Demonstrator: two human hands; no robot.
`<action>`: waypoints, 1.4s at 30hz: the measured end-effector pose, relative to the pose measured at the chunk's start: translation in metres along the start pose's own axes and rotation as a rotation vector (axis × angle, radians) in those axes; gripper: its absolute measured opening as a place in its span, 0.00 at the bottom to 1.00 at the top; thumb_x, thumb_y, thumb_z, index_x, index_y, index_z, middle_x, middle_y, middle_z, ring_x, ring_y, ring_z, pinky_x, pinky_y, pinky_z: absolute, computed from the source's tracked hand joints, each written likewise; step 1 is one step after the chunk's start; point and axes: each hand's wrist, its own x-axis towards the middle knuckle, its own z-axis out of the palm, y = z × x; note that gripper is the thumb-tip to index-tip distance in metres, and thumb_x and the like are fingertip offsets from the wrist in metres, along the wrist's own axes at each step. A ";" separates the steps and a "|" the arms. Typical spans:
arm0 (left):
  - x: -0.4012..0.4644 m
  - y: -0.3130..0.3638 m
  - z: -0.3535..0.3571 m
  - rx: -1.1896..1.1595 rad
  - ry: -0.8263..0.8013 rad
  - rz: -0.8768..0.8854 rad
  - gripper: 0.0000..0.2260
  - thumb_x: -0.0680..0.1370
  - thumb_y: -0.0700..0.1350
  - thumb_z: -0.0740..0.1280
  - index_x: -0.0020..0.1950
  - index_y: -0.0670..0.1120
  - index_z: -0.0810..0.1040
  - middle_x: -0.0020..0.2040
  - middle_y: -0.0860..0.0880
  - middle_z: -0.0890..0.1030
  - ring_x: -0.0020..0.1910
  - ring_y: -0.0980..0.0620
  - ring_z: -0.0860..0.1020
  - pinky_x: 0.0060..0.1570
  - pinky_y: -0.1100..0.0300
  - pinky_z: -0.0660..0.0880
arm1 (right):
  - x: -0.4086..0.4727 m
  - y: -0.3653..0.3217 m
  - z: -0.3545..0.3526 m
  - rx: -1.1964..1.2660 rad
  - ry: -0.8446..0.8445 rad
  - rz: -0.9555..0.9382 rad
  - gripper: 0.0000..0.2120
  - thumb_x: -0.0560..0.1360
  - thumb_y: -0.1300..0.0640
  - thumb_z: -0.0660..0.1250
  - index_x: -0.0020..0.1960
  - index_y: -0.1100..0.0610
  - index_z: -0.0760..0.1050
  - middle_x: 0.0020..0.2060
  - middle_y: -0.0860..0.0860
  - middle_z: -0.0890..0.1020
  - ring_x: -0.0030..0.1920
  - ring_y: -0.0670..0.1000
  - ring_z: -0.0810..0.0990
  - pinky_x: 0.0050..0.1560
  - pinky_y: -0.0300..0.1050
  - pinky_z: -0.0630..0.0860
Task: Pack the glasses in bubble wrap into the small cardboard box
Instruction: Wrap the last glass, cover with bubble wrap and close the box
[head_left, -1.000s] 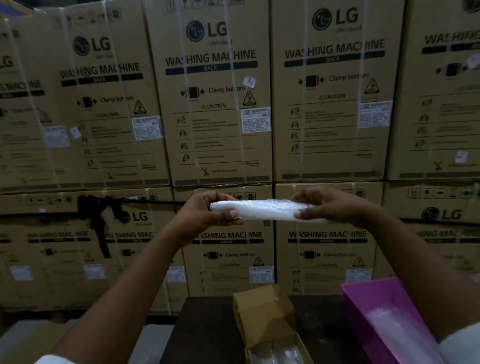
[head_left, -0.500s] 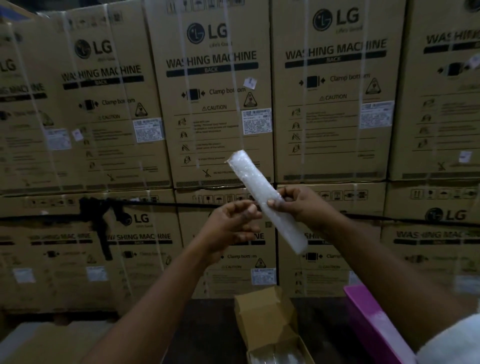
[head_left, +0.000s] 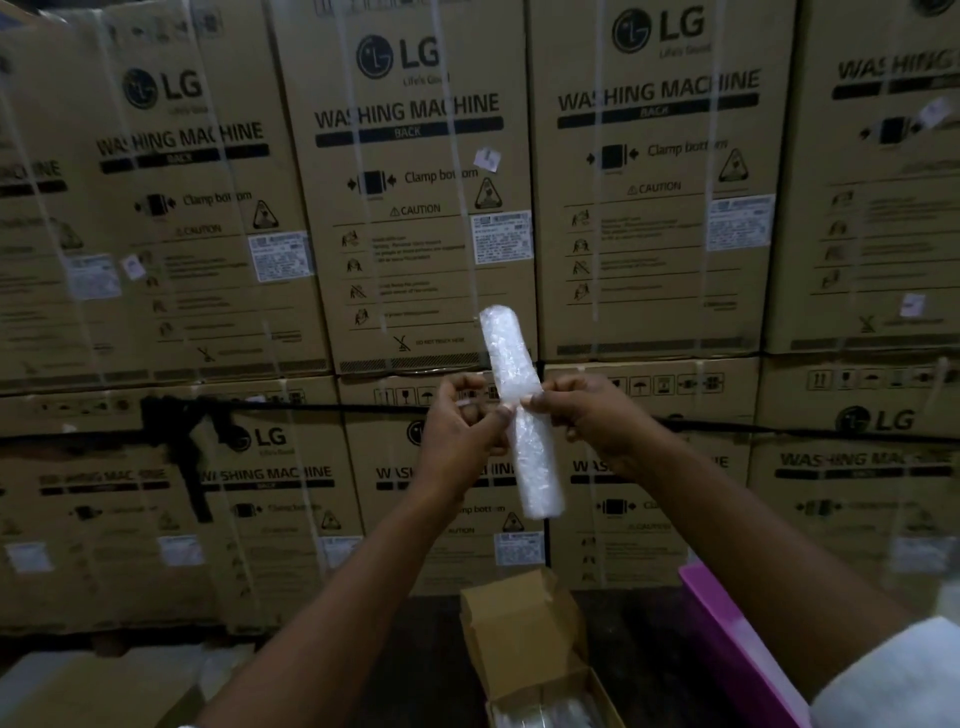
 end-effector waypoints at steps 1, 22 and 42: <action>0.001 -0.001 0.000 0.067 0.007 0.071 0.14 0.77 0.39 0.68 0.56 0.53 0.70 0.44 0.43 0.82 0.42 0.45 0.83 0.41 0.50 0.82 | 0.001 0.001 0.000 0.003 -0.001 0.006 0.08 0.75 0.57 0.67 0.50 0.62 0.78 0.51 0.59 0.81 0.45 0.52 0.76 0.40 0.41 0.70; 0.010 0.011 -0.012 0.640 -0.098 0.368 0.14 0.72 0.45 0.74 0.51 0.50 0.72 0.44 0.53 0.79 0.38 0.58 0.79 0.34 0.65 0.77 | -0.008 -0.012 -0.004 0.019 -0.164 -0.072 0.10 0.76 0.57 0.66 0.57 0.54 0.74 0.54 0.54 0.80 0.53 0.55 0.78 0.55 0.52 0.74; 0.003 -0.007 -0.013 -0.358 0.030 -0.166 0.14 0.76 0.35 0.69 0.59 0.48 0.75 0.58 0.42 0.79 0.50 0.45 0.83 0.40 0.54 0.81 | -0.036 0.049 0.045 0.246 0.192 -0.240 0.15 0.77 0.65 0.64 0.63 0.57 0.76 0.54 0.46 0.79 0.51 0.45 0.82 0.44 0.38 0.80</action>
